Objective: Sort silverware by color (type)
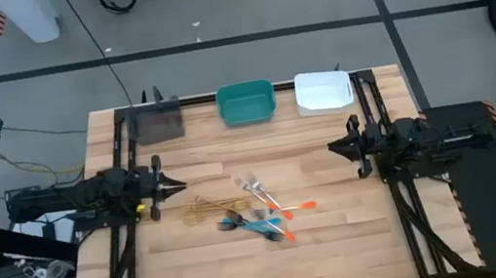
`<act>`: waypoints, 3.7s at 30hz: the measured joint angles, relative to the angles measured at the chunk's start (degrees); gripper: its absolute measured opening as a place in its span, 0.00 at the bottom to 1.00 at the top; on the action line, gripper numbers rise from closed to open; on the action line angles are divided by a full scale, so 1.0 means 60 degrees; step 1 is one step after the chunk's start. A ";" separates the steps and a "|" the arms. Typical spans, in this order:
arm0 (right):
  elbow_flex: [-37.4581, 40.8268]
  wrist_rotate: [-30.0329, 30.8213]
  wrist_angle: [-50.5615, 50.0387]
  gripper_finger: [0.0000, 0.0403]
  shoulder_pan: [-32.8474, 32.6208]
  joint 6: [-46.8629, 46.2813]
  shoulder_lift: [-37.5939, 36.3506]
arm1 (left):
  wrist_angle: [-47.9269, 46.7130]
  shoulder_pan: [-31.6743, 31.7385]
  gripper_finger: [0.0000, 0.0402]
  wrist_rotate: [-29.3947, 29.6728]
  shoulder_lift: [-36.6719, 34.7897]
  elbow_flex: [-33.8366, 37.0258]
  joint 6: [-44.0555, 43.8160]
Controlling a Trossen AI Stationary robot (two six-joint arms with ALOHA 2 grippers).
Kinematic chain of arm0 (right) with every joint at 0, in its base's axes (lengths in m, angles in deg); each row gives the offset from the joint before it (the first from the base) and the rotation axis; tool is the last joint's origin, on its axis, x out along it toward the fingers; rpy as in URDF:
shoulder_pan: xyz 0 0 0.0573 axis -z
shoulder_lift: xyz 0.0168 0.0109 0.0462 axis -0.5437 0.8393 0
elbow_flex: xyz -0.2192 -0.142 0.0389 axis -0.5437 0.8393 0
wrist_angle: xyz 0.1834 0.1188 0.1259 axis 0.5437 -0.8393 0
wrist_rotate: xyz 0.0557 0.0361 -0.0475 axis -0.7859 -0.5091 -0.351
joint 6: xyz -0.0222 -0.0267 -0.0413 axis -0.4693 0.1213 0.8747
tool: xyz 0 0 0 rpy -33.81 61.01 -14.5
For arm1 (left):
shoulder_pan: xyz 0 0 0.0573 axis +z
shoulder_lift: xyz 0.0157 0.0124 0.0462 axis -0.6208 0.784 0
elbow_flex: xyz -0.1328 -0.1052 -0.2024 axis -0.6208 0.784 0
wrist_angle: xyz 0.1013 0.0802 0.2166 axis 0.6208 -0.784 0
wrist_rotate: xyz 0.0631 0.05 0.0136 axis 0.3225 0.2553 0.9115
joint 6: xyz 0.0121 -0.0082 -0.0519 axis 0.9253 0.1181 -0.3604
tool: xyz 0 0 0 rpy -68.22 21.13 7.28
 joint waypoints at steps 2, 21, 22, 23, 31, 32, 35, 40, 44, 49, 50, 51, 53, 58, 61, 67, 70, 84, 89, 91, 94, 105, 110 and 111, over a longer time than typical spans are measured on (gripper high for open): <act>0.0000 -0.0001 0.0000 0.12 0.0000 -0.0003 0.0003 | 0.0000 0.0000 0.13 0.0000 -0.0002 -0.0001 0.0000; 0.0000 -0.0002 0.0000 0.12 0.0000 -0.0003 0.0004 | 0.0000 0.0002 0.13 -0.0003 0.0002 -0.0002 0.0000; 0.0000 0.0000 0.0000 0.12 0.0000 -0.0002 0.0003 | 0.0000 0.0001 0.13 -0.0003 -0.0002 0.0000 0.0000; 0.0000 0.0002 0.0000 0.12 -0.0001 -0.0003 0.0003 | 0.0000 0.0001 0.13 -0.0002 0.0002 -0.0002 0.0000; 0.0000 -0.0001 0.0000 0.12 -0.0001 -0.0003 0.0002 | 0.0000 -0.0002 0.13 -0.0001 -0.0002 0.0001 0.0000; 0.0000 0.0002 0.0000 0.12 0.0000 0.0000 0.0000 | 0.0000 0.0000 0.13 -0.0002 -0.0001 -0.0002 0.0000; 0.0000 0.0001 0.0003 0.12 -0.0002 -0.0003 0.0004 | 0.0000 0.0002 0.13 0.0000 0.0000 0.0000 0.0000; 0.0000 0.0000 0.0000 0.12 -0.0001 -0.0003 0.0004 | 0.0000 0.0000 0.13 -0.0002 0.0002 0.0000 0.0000; 0.0000 -0.0002 0.0000 0.12 0.0000 0.0000 0.0004 | 0.0000 -0.0002 0.13 -0.0001 0.0001 -0.0002 0.0000; 0.0000 0.0002 0.0000 0.12 -0.0003 -0.0022 0.0004 | 0.0000 0.0001 0.13 -0.0003 -0.0002 -0.0002 0.0000; 0.0000 0.0002 0.0000 0.12 -0.0003 -0.0017 0.0001 | 0.0000 0.0000 0.13 -0.0003 0.0002 0.0000 0.0000; 0.0000 0.0002 0.0000 0.12 0.0000 -0.0011 0.0004 | 0.0000 -0.0002 0.13 -0.0001 -0.0002 0.0000 0.0000; 0.0000 0.0000 0.0000 0.12 -0.0001 -0.0021 0.0004 | 0.0000 -0.0002 0.13 0.0000 -0.0001 -0.0001 0.0000; 0.0000 0.0002 0.0000 0.12 -0.0002 -0.0022 0.0004 | 0.0000 -0.0002 0.13 -0.0003 0.0002 -0.0002 0.0000; 0.0000 0.0000 0.0002 0.12 -0.0002 -0.0011 0.0002 | 0.0000 -0.0002 0.13 -0.0002 -0.0001 -0.0002 0.0000; 0.0000 0.0002 0.0000 0.12 -0.0003 -0.0014 0.0004 | 0.0007 -0.0002 0.13 0.0000 -0.0002 -0.0002 0.0004; 0.0000 0.0002 0.0002 0.12 0.0000 0.0151 0.0004 | 0.0034 -0.0002 0.13 -0.0003 -0.0002 -0.0001 0.0004; -0.0004 0.0070 0.0563 0.12 0.0000 0.0302 0.0000 | 0.0546 0.0002 0.13 -0.0010 -0.0002 -0.0002 -0.0693; -0.0004 0.0024 0.1246 0.12 0.0000 0.0021 0.0004 | 0.1321 -0.0002 0.13 -0.0003 -0.0002 -0.0002 -0.0767; -0.0004 0.0010 0.1475 0.12 0.0000 -0.0276 0.0004 | 0.1839 -0.0002 0.13 -0.0003 0.0001 -0.0002 -0.0542; -0.0004 0.0006 0.1656 0.12 0.0000 -0.1006 0.0000 | 0.2471 -0.0001 0.13 -0.0003 -0.0002 -0.0009 -0.0495; -0.0004 0.0009 0.1657 0.12 0.0000 -0.1606 0.0202 | 0.2941 -0.0002 0.13 0.0633 0.0002 -0.0009 -0.1163; -0.0004 0.0126 0.1981 0.12 -0.0003 -0.1788 0.0641 | 0.3286 0.0005 0.13 0.1530 0.0002 -0.0009 -0.1743; -0.0004 0.0251 0.2010 0.12 -0.0003 -0.1788 0.0735 | 0.3303 0.0004 0.13 0.1643 -0.0002 -0.0009 -0.1739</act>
